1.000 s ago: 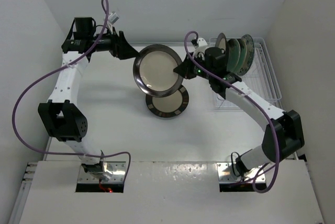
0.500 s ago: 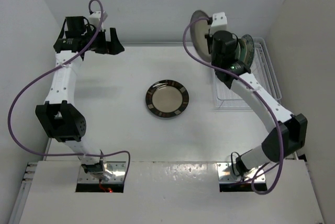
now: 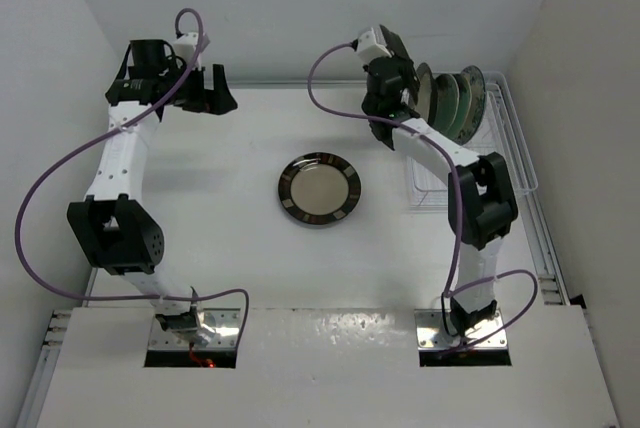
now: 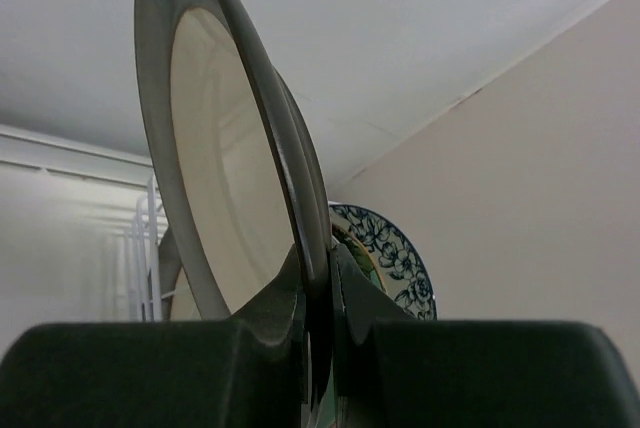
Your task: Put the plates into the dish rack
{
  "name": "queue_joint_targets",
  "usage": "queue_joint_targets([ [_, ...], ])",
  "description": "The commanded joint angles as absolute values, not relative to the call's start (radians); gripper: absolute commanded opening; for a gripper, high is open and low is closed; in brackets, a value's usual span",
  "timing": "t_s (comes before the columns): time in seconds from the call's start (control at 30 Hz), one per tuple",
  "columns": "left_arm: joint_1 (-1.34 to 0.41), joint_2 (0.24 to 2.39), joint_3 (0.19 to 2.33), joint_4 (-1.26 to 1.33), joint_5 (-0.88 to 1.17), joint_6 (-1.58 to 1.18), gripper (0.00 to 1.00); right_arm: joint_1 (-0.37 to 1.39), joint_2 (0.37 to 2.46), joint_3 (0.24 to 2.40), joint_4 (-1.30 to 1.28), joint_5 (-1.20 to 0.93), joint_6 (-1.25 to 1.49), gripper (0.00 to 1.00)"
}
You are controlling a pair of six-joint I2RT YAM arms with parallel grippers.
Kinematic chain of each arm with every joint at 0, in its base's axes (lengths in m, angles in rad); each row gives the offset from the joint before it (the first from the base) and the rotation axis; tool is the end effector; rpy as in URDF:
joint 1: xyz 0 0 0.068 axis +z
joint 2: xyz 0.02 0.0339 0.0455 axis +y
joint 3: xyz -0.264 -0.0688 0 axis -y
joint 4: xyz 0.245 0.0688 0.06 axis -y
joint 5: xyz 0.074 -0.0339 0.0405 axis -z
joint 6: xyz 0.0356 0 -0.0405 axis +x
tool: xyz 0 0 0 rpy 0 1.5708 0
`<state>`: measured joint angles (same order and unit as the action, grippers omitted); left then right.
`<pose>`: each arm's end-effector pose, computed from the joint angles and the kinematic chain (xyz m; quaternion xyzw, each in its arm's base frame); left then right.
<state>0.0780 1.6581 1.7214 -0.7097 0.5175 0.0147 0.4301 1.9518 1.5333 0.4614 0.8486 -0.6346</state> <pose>0.3678 0.0111 0.3887 0.0867 0.8685 -0.2088 0.4412 0.4327 0.1691 0.3180 -0.0638 0.6941 -0.3505 0.6256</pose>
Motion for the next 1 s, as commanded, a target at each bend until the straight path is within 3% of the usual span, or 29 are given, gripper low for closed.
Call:
queue_joint_targets([
  [0.0, 0.084, 1.603, 1.718, -0.693, 0.521, 0.029, 1.0, 0.433, 1.89, 1.568, 0.782, 0.919, -0.7, 0.0],
  [0.53, 0.103, 1.621, 1.718, -0.693, 0.541, 0.029, 1.0, 0.416, 1.879, 1.41, 0.515, 0.98, -0.327, 0.0],
  [0.97, 0.103, 1.621, 1.718, -0.703, 0.541, 0.029, 1.0, 0.403, 1.951, 1.451, 0.315, 0.973, -0.13, 0.0],
])
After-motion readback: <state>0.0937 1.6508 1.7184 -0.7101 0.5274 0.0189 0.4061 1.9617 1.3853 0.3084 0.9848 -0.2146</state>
